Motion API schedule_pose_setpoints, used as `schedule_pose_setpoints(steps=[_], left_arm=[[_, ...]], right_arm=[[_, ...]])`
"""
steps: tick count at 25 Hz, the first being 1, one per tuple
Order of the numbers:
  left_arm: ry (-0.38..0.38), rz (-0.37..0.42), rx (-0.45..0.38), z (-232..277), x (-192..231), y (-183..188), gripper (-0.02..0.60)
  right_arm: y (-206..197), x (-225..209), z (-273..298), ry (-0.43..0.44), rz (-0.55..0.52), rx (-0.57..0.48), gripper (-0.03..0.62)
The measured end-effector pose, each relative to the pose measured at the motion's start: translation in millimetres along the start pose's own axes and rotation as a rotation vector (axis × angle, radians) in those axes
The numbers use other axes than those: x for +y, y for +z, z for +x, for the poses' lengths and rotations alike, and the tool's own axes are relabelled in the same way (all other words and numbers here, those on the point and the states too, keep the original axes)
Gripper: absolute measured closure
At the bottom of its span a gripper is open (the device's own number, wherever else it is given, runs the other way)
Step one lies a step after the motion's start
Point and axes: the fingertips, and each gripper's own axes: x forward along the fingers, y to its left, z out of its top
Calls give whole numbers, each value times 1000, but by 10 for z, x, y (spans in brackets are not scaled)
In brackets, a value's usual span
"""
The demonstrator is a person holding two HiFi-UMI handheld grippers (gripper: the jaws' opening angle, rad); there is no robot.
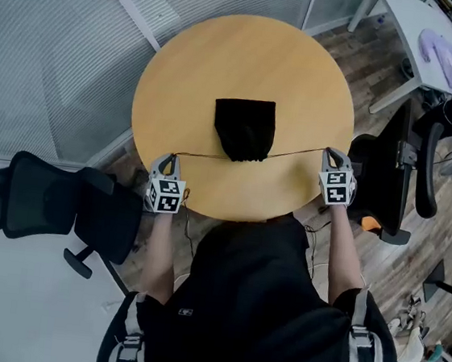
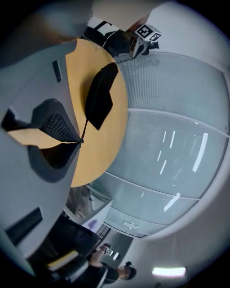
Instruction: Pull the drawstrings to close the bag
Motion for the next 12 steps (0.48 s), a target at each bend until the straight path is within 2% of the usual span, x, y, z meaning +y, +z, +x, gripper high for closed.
schedule_pose_setpoints(steps=[2,4,10,12], left_arm=[[-69,34,57,118,-237,-277,552],[-108,67,110,208,-399,-499,552],[-166,98,224,370,-689,-963,551],[-185,113,229,356,-785,-1022,515]], right_arm=[[-274,157,53,44,-9,57,530],[-467,257,85,66,-14,97,530],[-820,439,150,77,-13,191,525],[-894,507,132,83,-24,209,509]])
